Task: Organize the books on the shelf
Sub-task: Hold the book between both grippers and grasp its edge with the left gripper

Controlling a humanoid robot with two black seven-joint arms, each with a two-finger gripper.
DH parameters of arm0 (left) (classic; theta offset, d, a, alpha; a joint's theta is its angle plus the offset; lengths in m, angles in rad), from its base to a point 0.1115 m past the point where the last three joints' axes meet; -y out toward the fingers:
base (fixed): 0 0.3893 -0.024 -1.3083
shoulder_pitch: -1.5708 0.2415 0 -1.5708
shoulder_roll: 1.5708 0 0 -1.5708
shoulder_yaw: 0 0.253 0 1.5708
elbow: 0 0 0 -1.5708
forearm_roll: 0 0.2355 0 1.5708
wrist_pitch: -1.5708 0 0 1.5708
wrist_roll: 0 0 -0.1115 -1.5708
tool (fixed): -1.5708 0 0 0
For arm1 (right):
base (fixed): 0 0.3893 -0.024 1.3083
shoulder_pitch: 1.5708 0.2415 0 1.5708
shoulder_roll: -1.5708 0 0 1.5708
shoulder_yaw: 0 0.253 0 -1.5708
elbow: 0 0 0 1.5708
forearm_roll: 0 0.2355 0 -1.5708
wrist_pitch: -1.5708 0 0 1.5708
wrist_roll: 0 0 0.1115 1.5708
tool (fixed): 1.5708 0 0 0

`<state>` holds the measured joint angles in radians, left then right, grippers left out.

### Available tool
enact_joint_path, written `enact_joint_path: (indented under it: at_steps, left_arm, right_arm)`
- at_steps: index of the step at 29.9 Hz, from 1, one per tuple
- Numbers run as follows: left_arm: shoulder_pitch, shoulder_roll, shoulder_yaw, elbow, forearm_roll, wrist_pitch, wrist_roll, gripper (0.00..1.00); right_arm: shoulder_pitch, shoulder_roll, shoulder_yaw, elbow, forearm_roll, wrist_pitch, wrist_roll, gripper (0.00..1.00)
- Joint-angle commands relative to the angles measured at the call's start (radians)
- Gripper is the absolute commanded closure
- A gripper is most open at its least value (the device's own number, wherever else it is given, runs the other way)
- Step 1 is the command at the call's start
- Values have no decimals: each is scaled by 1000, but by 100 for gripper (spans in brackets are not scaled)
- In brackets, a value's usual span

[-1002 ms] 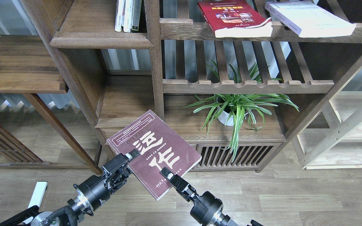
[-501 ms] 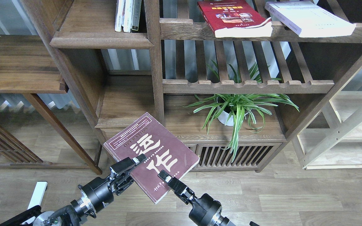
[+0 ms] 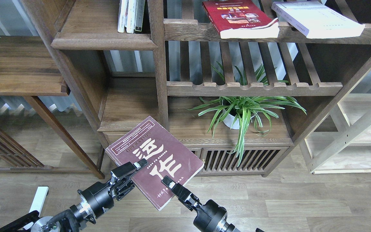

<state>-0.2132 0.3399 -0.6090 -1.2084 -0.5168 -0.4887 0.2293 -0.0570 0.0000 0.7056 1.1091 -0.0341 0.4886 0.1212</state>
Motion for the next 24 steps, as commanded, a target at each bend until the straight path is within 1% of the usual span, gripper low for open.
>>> enact_joint_path:
  at_steps: [1, 6, 9, 14, 16, 18, 22, 24]
  left_arm:
    - [-2, -1, 0, 9, -2, 0, 1, 54]
    - [0, -2, -3, 10, -28, 0, 1, 63]
    - [0, -2, -2, 9, -29, 0, 4, 65]
    - [1, -2, -2, 9, -29, 0, 41, 69]
    - [1, -4, 0, 9, -29, 0, 42, 71]
    - [0, -4, 0, 9, -29, 0, 42, 74]
    - [1, -4, 3, 9, -32, 0, 42, 84]
    - [0, -4, 5, 9, -35, 0, 41, 85]
  right_arm:
    - [-1, 0, 0, 0, -1, 0, 0, 97]
    - [-3, 0, 0, 0, -1, 0, 0, 97]
    - [-3, 0, 0, 0, -1, 0, 0, 97]
    - [-3, 0, 0, 0, -1, 0, 0, 97]
    - [-1, 0, 0, -2, -1, 0, -2, 97]
    - [-1, 0, 0, -2, -1, 0, -2, 97]
    - [-1, 0, 0, -3, -1, 0, 0, 96]
    - [-1, 0, -1, -3, -1, 0, -2, 97]
